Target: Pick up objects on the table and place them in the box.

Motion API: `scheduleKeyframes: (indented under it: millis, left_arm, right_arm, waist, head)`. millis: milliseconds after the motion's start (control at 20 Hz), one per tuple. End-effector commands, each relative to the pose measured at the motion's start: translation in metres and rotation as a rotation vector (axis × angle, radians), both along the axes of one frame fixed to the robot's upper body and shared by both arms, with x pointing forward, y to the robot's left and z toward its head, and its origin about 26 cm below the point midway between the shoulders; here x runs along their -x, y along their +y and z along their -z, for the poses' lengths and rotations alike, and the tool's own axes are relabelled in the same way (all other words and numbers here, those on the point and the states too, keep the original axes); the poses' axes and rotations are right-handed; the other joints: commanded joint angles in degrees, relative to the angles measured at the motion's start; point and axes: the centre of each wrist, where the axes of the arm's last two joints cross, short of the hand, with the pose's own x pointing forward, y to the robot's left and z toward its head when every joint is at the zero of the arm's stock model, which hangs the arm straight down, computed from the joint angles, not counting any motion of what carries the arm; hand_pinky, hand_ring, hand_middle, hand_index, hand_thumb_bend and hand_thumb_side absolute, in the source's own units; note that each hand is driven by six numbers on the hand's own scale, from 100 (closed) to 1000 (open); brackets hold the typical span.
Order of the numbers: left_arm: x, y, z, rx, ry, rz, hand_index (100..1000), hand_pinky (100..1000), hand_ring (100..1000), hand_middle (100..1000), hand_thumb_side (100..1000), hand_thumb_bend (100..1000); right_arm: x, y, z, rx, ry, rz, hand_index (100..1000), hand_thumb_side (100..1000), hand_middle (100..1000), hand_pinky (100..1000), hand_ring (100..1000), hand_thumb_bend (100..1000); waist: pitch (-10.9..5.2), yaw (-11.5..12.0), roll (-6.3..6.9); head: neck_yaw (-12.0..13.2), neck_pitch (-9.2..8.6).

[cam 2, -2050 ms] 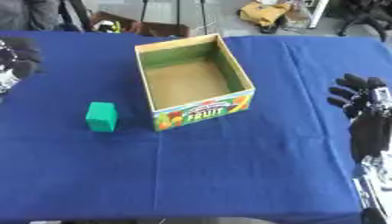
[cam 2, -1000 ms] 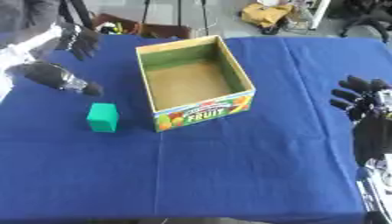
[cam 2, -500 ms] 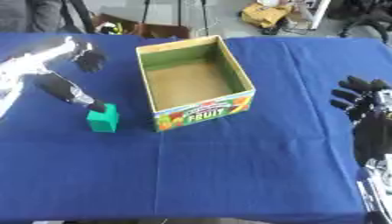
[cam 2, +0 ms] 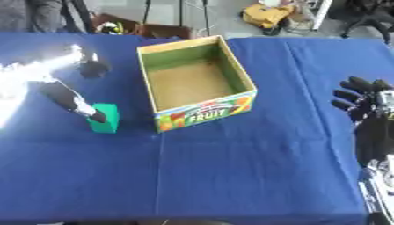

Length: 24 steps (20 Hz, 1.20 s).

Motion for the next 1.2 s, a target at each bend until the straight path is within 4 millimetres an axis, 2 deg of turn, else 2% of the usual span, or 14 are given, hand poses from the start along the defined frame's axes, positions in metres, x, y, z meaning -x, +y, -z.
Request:
scheduleKeyframes:
  millis: [50,1200]
  left_arm:
    - [0.0,0.003,-0.011,-0.048,-0.05,-0.002,783,665,635,597,371,942]
    - [-0.003,-0.006,0.005,-0.331,-0.142,0.002,783,669,619,606,383,916]
  right_arm:
    - [-0.001,-0.006,-0.009,0.031,-0.022,0.002,817,1000,737,747,756,100]
    - [-0.001,-0.006,-0.008,0.029,-0.021,0.004,816,1000,736,747,756,100]
  waist:
    - [-0.81,0.02,0.05]
    - [-0.77,0.04,-0.03]
  head:
    - [0.11,0.25]
    - [0.2,0.34]
